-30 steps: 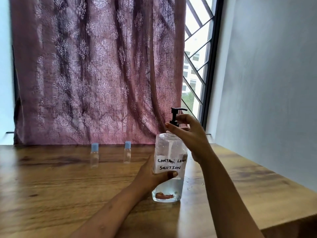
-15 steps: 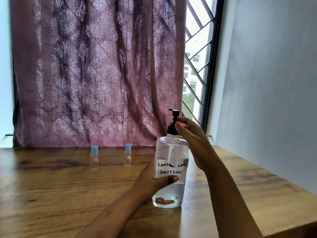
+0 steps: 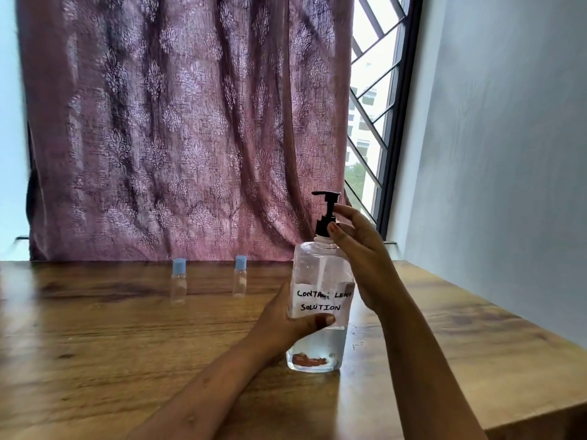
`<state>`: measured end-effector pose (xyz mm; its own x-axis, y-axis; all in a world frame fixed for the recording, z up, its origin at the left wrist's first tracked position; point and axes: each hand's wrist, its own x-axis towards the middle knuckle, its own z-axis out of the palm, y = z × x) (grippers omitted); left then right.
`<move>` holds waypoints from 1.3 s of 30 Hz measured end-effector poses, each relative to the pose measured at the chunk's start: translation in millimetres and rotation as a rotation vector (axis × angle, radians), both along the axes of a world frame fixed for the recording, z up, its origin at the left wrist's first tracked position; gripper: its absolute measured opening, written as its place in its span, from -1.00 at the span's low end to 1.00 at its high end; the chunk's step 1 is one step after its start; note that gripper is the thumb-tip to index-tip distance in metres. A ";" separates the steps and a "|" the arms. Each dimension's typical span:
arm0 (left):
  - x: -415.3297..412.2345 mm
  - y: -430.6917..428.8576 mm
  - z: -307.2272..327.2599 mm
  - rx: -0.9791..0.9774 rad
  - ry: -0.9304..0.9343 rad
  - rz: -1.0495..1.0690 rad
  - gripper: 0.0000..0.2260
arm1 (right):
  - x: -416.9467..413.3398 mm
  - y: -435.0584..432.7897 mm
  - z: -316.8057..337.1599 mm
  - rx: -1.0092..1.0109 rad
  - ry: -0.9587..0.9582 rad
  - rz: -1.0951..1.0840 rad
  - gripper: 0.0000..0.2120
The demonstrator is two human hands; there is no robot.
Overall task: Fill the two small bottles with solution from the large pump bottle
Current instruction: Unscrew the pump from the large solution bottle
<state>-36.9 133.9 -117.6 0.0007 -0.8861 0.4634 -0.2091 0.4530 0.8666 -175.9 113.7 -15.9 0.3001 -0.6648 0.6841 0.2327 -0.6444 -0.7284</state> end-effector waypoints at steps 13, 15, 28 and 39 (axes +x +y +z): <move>0.5 0.6 0.6 0.014 -0.031 -0.001 -0.34 | -0.3 -2.9 -9.2 -0.007 0.003 -0.062 -0.81; 0.8 0.4 0.4 0.014 -0.024 -0.002 -0.34 | 2.1 -1.0 -8.6 -0.012 -0.030 -0.082 -0.79; -0.5 1.2 0.3 0.028 0.011 -0.001 -0.33 | 0.9 -0.4 -7.0 -0.039 0.048 -0.136 -0.79; -2.2 4.0 2.7 0.021 -0.002 0.001 -0.34 | 14.4 5.9 -1.4 -0.082 -0.012 -0.332 -0.87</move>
